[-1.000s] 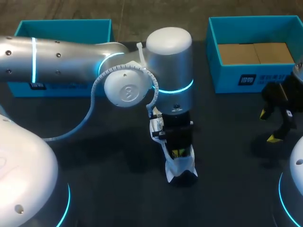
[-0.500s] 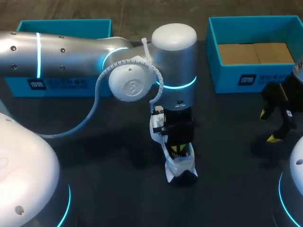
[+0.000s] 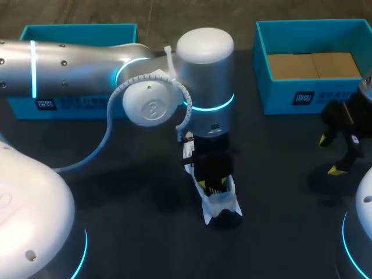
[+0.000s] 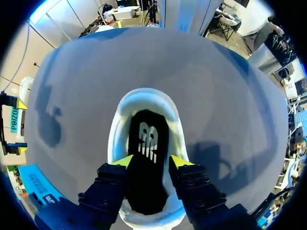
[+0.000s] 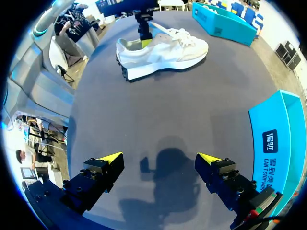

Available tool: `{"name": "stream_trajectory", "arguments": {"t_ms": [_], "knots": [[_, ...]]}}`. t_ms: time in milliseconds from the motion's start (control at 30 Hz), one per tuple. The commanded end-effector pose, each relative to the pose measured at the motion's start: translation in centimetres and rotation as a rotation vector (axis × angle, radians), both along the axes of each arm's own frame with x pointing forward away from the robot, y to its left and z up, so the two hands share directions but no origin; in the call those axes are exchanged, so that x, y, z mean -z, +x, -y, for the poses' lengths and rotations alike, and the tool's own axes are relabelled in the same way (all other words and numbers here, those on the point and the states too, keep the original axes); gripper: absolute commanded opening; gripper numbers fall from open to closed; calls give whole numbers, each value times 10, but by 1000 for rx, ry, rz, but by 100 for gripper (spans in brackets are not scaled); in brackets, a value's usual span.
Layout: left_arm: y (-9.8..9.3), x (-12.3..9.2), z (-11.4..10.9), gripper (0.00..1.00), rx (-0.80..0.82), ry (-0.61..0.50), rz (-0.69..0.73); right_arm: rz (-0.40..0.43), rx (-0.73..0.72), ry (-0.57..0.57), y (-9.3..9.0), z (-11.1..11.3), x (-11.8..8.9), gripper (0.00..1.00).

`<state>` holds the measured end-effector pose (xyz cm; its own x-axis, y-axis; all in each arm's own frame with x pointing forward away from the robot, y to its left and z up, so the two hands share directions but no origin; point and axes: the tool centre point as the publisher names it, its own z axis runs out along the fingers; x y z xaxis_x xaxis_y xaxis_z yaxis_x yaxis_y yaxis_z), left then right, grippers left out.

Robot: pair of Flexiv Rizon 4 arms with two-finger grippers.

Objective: Take the shoe out of the shoebox, open the shoe tongue, remove and reinsert the insole, then place the shoe into the shoebox

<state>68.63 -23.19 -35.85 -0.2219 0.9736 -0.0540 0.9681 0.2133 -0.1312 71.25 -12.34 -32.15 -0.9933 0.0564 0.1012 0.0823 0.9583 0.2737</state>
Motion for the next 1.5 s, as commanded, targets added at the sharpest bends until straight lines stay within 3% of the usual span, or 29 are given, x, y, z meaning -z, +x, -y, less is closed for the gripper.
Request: {"name": "stream_trajectory", "arguments": {"t_ms": [33,167,467,733,800,900,1033,1133,1500], "knots": [[-5,-2,-4,51,5,-22,7,1,1,-3,-1,-1,0,100],[-5,-6,0,60,13,-29,5,1,1,-3,-1,-1,0,100],[5,-4,3,53,2,-23,11,1,1,-3,-1,-1,0,100],[8,4,3,55,-5,6,24,1,1,-3,-1,-1,0,100],[8,3,1,58,-8,5,26,1,1,-3,-1,-1,0,100],[6,0,-3,84,-9,4,35,1,1,-3,-1,-1,0,100],[7,1,-8,87,-17,7,36,1,1,-3,-1,-1,0,100],[9,1,-11,97,-23,3,29,1,1,-3,-1,-1,0,100],[28,-1,-12,97,-37,-13,8,1,1,-3,-1,-1,0,100]]}}
